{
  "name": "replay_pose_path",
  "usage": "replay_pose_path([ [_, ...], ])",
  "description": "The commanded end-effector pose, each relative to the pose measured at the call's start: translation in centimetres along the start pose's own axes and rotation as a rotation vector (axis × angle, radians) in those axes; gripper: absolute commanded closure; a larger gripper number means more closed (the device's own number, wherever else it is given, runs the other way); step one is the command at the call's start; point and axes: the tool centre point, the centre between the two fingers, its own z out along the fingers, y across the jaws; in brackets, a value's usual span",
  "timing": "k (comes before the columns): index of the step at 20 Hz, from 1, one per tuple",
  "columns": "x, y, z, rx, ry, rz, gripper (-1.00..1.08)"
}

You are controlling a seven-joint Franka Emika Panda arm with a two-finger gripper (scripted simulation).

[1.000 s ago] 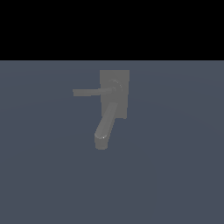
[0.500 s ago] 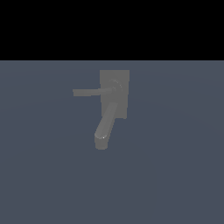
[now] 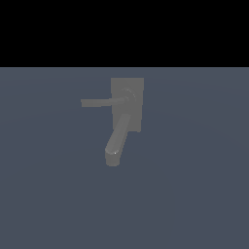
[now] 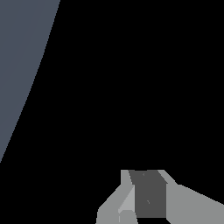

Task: Turn on the faucet by rotating a designated handle.

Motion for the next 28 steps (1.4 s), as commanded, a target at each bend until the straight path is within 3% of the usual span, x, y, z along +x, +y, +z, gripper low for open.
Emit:
replay_pose_path([
  [1, 2.6, -1.2, -1.1, -0.056, 0.052, -0.069, 1.08],
  [8, 9.5, -6.4, -4.3, -0.181, 0.212, -0.268, 1.08],
  [14, 14.6, -12.9, -7.4, -0.254, 0.366, -0.443, 1.08],
  [21, 19.0, -22.2, -11.3, -0.297, 0.560, -0.642, 1.08],
  [28, 20.8, -29.8, -14.5, -0.304, 0.711, -0.782, 1.08],
])
